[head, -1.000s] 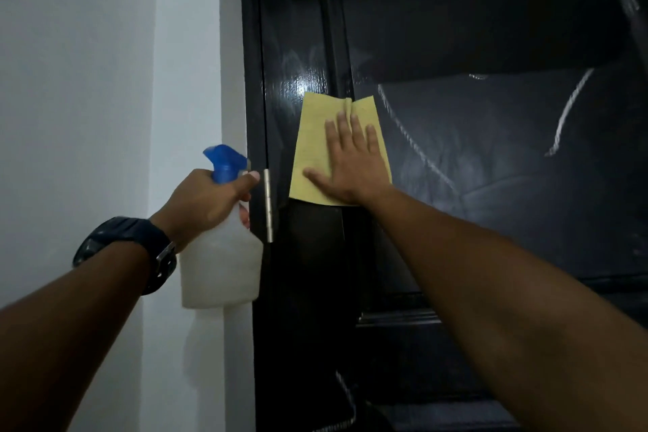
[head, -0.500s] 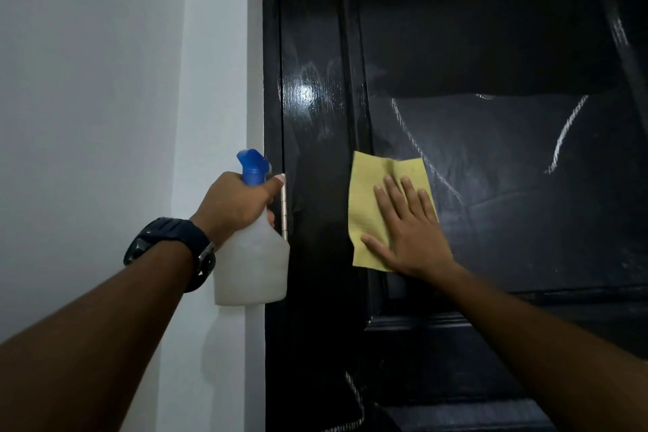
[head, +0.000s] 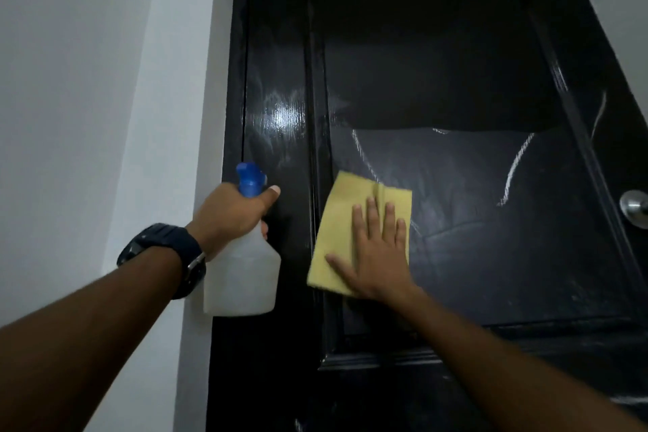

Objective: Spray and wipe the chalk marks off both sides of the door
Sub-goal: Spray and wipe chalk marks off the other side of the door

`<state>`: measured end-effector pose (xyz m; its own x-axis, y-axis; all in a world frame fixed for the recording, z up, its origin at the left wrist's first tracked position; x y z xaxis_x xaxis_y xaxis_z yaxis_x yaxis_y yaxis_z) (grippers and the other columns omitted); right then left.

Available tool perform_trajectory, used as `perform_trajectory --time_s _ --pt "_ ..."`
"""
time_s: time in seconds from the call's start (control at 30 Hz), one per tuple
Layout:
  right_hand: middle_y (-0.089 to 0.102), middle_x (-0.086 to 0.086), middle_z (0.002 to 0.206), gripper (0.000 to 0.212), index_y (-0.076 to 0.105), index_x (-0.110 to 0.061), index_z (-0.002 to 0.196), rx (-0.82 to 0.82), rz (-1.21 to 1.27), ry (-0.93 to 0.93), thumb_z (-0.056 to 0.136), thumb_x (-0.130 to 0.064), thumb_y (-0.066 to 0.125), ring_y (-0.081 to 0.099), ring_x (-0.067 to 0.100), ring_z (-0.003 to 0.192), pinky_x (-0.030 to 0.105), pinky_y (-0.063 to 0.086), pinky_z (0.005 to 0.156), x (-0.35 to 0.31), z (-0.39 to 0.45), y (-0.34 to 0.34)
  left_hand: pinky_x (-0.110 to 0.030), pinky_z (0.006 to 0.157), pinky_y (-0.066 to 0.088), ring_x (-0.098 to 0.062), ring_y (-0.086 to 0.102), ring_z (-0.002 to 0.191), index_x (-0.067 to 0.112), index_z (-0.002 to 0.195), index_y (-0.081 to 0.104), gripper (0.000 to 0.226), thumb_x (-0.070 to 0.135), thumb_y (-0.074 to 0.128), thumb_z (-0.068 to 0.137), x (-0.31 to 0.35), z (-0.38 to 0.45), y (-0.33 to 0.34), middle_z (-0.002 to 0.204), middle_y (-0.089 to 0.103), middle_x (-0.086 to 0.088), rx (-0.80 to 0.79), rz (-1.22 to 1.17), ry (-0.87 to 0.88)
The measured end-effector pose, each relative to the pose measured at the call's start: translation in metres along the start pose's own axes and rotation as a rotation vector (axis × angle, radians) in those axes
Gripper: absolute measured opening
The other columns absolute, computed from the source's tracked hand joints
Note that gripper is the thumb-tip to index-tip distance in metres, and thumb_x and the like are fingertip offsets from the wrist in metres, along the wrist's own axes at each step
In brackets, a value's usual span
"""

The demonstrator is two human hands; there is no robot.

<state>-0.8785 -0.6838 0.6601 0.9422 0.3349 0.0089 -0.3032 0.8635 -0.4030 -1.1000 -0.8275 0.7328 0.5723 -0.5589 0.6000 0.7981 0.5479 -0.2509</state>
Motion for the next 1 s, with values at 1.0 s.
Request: perform_trajectory --time_s 1.0 --pt "-0.01 0.006 0.169 0.096 0.006 -0.022 0.162 0.206 -0.115 -0.083 0.09 -0.082 0.026 -0.013 0.029 0.155 0.056 0.008 0.123 0.141 -0.002 -0.026 -0.034 0.062 0.058 -0.022 0.062 0.055 0.003 0.092 0.061 0.035 0.038 0.066 0.093 0.072 0.05 0.1 0.064 0.063 -0.01 -0.088 -0.151 0.122"
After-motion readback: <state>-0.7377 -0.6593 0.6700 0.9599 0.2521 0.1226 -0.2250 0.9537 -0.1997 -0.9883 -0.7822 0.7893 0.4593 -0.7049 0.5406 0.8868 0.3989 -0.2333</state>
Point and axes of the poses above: each hand's wrist, its own z-axis towards the middle knuckle, its own y-axis out of the palm, x = y × z, the point moved 1 cm from there along z, towards the middle knuckle
